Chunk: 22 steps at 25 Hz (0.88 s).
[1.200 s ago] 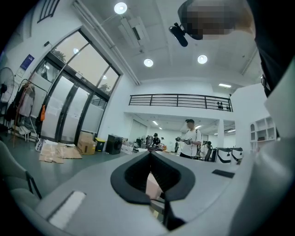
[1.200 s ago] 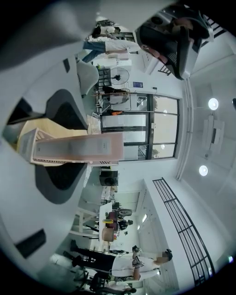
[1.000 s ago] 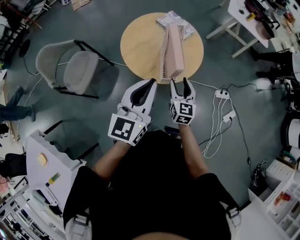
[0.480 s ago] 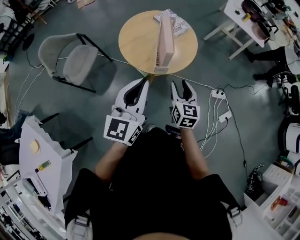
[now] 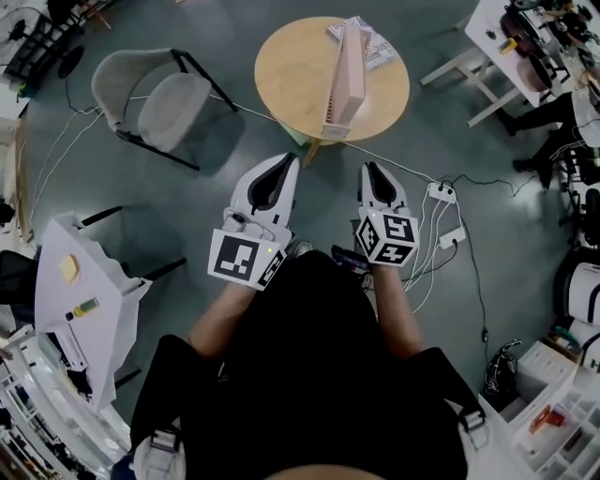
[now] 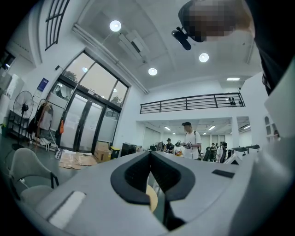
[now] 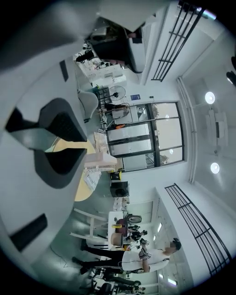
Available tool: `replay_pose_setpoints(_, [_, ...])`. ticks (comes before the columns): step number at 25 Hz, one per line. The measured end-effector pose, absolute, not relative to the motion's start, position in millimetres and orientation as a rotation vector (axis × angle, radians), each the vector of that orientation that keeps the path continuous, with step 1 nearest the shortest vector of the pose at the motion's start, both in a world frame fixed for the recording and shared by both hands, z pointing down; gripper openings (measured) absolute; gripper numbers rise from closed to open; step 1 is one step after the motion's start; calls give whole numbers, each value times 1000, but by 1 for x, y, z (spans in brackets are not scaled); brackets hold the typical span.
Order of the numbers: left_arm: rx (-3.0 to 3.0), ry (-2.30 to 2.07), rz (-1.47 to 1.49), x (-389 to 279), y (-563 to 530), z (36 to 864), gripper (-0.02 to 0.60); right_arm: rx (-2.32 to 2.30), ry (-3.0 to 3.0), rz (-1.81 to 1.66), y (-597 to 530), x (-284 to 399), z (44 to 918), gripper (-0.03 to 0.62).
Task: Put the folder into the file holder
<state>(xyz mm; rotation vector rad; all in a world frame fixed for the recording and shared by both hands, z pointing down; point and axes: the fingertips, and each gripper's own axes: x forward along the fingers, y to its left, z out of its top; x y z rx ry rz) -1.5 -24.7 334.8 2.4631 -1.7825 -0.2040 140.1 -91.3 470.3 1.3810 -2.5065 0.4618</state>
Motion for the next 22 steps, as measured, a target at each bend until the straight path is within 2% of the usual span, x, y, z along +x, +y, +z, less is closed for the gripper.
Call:
replay_pose_setpoints(11, [2456, -1742, -226, -39, -3, 341, 6, 1446, -2507, 467, -60, 110, 438, 9])
replay_pose_setpoints(22, [2485, -1695, -224, -35, 33, 344, 6, 1515, -2540, 445, -5, 119, 396, 8])
